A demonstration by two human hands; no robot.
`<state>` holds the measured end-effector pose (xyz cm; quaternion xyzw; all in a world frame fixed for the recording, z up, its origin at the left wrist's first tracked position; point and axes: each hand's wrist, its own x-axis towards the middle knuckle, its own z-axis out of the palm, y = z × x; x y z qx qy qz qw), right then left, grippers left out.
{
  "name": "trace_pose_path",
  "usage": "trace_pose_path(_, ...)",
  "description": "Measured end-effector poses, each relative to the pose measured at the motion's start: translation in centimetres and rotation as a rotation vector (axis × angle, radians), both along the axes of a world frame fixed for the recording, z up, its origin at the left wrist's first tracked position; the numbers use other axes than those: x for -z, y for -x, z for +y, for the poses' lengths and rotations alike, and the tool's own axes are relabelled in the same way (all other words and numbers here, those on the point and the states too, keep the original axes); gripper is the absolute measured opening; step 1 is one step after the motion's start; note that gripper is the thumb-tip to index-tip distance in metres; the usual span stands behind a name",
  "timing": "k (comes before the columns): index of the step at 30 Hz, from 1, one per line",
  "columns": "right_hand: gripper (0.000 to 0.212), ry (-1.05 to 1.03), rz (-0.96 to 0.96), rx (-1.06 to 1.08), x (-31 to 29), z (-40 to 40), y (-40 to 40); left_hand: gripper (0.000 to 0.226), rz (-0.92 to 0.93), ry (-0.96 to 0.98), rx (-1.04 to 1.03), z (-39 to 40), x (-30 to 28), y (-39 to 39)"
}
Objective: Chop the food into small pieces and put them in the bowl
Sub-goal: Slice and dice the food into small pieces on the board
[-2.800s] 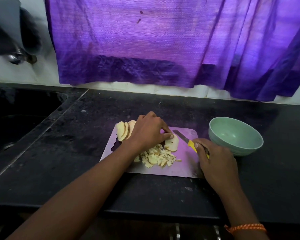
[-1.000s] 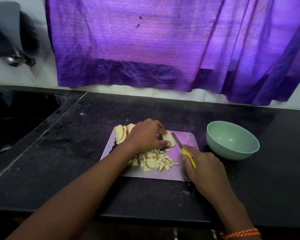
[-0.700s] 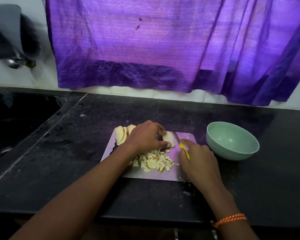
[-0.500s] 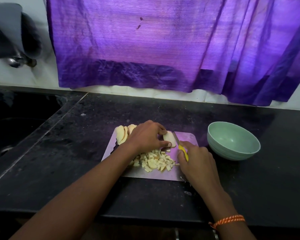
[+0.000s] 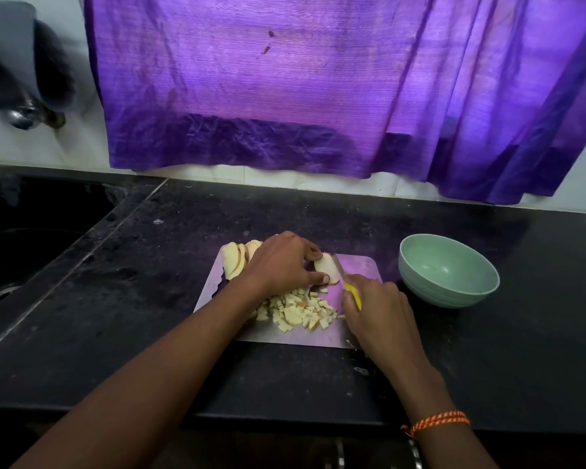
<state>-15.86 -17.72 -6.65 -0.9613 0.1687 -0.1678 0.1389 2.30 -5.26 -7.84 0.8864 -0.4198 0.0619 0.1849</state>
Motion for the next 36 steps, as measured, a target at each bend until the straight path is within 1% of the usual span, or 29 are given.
trace_pose_path(3,0.032,-0.002,-0.019,-0.007,0.4,0.2,1.3,0.059,0.007,0.000,-0.005,0.1,0.1,0.0)
trace_pose_path(6,0.036,-0.031,-0.045,-0.011,0.8,0.6,3.2,0.058,0.003,-0.014,-0.001,0.1,0.1,-0.1)
trace_pose_path(9,0.040,-0.018,-0.081,-0.016,1.5,0.9,4.8,0.056,0.000,-0.016,-0.010,0.1,0.0,0.0)
trace_pose_path(13,0.041,-0.016,-0.118,-0.009,1.7,0.9,5.3,0.059,0.021,-0.003,-0.015,0.0,-0.2,0.2)
trace_pose_path(17,0.043,0.009,-0.197,0.027,1.1,0.8,4.5,0.059,0.043,0.030,-0.028,0.1,-0.3,0.1)
trace_pose_path(20,0.045,0.043,-0.158,0.059,0.4,0.6,2.7,0.060,0.053,0.043,-0.040,0.1,-0.2,0.0)
trace_pose_path(24,0.042,0.051,-0.081,0.043,0.1,0.6,0.4,0.062,0.052,0.055,-0.046,0.2,0.0,0.0)
trace_pose_path(31,0.039,0.098,-0.037,0.055,0.2,0.8,-0.5,0.062,0.031,0.063,-0.043,0.1,0.1,0.0)
trace_pose_path(36,0.036,0.102,-0.014,0.012,0.4,0.3,-1.5,0.061,0.007,0.052,-0.033,0.2,-0.2,0.2)
